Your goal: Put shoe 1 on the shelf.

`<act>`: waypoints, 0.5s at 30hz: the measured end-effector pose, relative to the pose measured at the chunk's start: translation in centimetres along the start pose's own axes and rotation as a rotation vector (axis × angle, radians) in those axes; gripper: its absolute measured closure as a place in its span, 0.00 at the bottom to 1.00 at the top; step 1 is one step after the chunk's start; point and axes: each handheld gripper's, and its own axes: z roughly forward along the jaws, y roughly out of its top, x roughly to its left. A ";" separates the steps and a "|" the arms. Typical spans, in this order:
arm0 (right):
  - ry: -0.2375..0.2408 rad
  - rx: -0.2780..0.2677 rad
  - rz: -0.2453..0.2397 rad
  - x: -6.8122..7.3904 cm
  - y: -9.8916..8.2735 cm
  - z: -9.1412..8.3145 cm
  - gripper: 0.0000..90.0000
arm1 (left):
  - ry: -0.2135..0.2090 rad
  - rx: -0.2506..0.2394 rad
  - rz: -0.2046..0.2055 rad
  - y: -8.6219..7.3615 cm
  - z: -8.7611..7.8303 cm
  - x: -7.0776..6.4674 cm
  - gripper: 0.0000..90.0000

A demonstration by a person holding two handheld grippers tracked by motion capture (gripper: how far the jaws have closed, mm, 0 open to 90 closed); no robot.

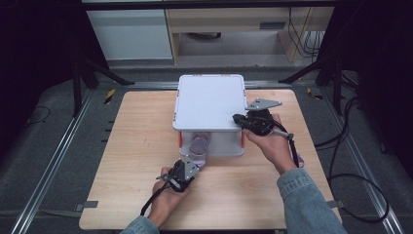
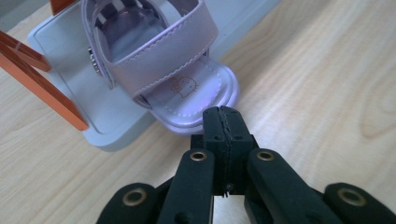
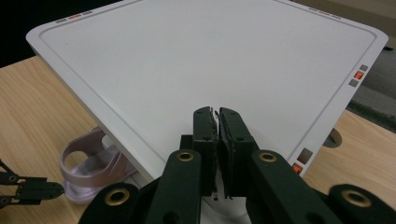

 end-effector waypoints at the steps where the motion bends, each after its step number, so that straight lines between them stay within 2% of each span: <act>1: 0.001 0.001 0.001 0.0 0.0 0.0 0.95 | 0.002 0.001 -0.005 0.1 0.2 0.2 1.00; 6: 0.002 -0.002 0.002 0.0 0.0 0.0 0.96 | 0.008 -0.006 -0.032 0.6 1.3 0.7 1.00; 11: 0.004 -0.007 0.004 0.0 -0.1 0.0 0.96 | 0.013 -0.006 -0.033 1.1 2.1 0.8 1.00; 15: 0.008 -0.009 0.006 -0.1 -0.1 0.0 0.96 | 0.018 0.017 -0.027 1.8 2.7 1.0 1.00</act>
